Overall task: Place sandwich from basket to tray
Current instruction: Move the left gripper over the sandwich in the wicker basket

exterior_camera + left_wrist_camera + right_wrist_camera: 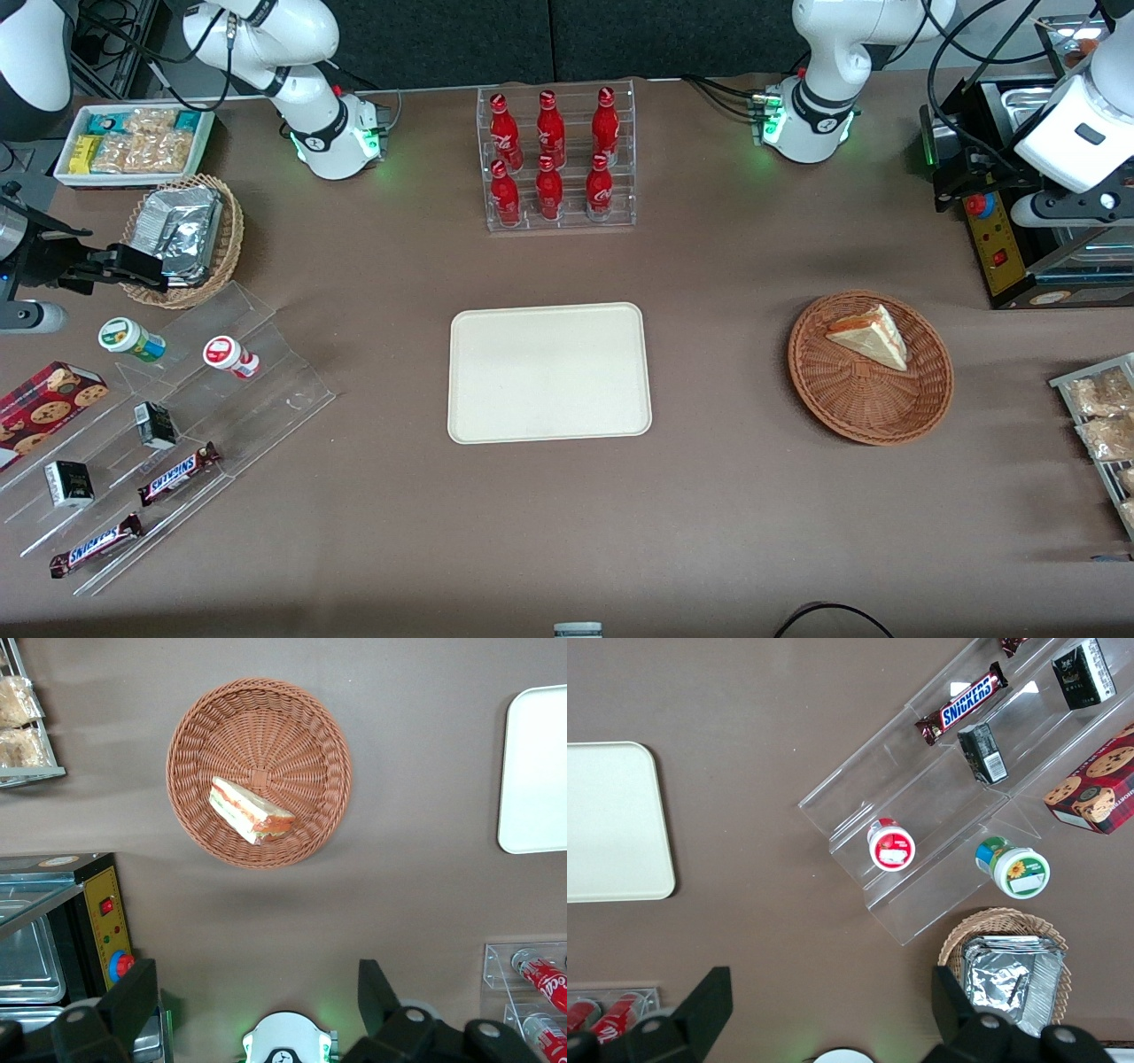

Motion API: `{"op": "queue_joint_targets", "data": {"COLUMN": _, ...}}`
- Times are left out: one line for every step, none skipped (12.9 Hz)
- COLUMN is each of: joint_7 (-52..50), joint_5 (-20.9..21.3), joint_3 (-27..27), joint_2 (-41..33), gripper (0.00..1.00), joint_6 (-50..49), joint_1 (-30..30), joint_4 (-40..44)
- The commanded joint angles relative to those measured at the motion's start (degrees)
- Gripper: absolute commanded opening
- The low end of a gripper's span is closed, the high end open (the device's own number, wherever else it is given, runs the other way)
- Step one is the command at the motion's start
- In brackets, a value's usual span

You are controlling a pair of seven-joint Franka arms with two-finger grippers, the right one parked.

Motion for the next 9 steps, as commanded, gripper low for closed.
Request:
{"op": "queue_joint_targets", "data": {"joint_7": 0.63, "joint_5": -0.18, "joint_3": 0.31, "joint_2": 0.74, "gripper": 1.0, "joint_6": -1.74, "joint_1": -0.5, "joint_4": 1.98}}
{"op": "queue_joint_targets", "data": {"joint_7": 0.11, "joint_5": -0.18, "joint_3": 0.31, "joint_2": 1.17, "gripper": 1.0, "joint_6": -1.75, "joint_1": -0.5, "joint_4": 2.33}}
{"op": "queue_joint_targets", "data": {"joint_7": 0.19, "joint_5": -0.26, "joint_3": 0.31, "joint_2": 1.61, "gripper": 1.0, "joint_6": -1.75, "joint_1": -0.5, "joint_4": 2.33}}
{"op": "queue_joint_targets", "data": {"joint_7": -0.15, "joint_5": -0.26, "joint_3": 0.31, "joint_2": 2.14, "gripper": 1.0, "joint_6": -1.75, "joint_1": -0.5, "joint_4": 2.33}}
{"op": "queue_joint_targets", "data": {"joint_7": -0.77, "joint_5": -0.26, "joint_3": 0.31, "joint_2": 3.1, "gripper": 1.0, "joint_6": -1.75, "joint_1": -0.5, "joint_4": 2.33}}
{"op": "queue_joint_targets", "data": {"joint_7": -3.29, "joint_5": -0.35, "joint_3": 0.31, "joint_2": 4.42, "gripper": 1.0, "joint_6": -1.75, "joint_1": -0.5, "joint_4": 2.33}}
{"op": "queue_joint_targets", "data": {"joint_7": -8.45, "joint_5": -0.53, "joint_3": 0.4, "joint_2": 5.65, "gripper": 1.0, "joint_6": -1.57, "joint_1": -0.23, "joint_4": 2.07}}
{"op": "queue_joint_targets", "data": {"joint_7": -14.6, "joint_5": -2.09, "joint_3": 0.49, "joint_2": 6.18, "gripper": 1.0, "joint_6": -0.87, "joint_1": 0.12, "joint_4": 1.11}}
{"op": "queue_joint_targets", "data": {"joint_7": -19.53, "joint_5": -3.24, "joint_3": 0.57, "joint_2": 6.45, "gripper": 1.0, "joint_6": 1.13, "joint_1": 0.29, "joint_4": -0.81}}
